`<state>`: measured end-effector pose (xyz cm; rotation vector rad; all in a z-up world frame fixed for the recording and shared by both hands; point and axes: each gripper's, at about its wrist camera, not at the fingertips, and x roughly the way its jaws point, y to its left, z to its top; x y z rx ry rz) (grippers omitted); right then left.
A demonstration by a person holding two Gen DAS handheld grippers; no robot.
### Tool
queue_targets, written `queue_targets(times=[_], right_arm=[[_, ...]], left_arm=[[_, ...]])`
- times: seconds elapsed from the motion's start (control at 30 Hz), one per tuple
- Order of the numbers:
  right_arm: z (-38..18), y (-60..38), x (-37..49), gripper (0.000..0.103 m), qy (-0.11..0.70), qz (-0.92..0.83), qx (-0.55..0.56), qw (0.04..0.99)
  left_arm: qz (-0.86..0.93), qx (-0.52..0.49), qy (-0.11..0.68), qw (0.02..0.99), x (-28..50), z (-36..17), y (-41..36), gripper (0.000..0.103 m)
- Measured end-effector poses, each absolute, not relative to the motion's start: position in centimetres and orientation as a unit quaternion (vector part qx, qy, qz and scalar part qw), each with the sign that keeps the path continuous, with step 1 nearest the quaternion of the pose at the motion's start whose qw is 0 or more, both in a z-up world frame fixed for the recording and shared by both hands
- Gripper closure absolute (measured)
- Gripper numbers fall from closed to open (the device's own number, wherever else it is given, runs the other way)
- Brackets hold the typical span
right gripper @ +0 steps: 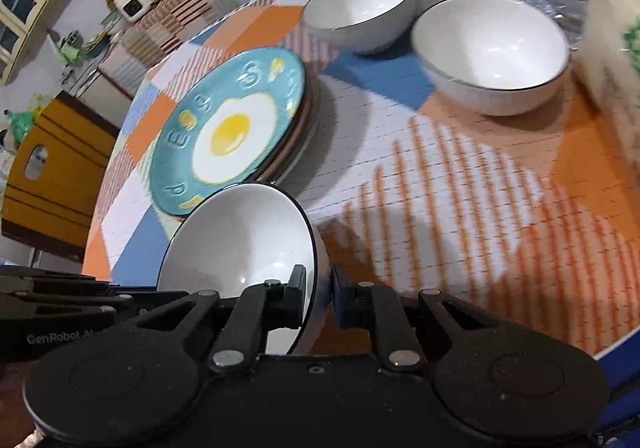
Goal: Organize plates and bowls
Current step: 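Close both grippers on the white bowl rim and lift it, then set the white bowl down beside the plate stack and open both grippers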
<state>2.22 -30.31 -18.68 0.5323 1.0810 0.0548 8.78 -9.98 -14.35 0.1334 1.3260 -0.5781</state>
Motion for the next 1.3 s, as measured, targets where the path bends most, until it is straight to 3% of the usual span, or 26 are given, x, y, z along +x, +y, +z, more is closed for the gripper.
queue_targets(times=[0.57,0.7,0.97,1.1,1.3], right_arm=[[-19.2,-29.9,2.0,0.084,0.497,0.041,0.220,0.839],[-17.4,-30.7,1.4,0.082,0.478,0.049,0.200,0.854],[-13.1,-31.3,-1.1,0.082,0.423,0.066,0.105,0.898],[-11.3,-31.6,-2.5,0.072,0.397,0.067,0.068,0.913],[-9.2,-31.6,-4.2,0.066,0.370,0.061,0.018,0.927]], left_arm=[[-0.264,0.080,0.614,0.739,8.4,-15.1,-9.9,0.088],[-0.271,0.089,0.611,0.739,8.0,-14.3,-9.8,0.083],[-0.291,0.129,0.569,0.758,6.4,-12.6,-9.7,0.083],[-0.290,0.122,0.560,0.767,6.5,-11.6,-9.3,0.083],[-0.276,0.148,0.526,0.791,6.8,-9.6,-9.3,0.082]])
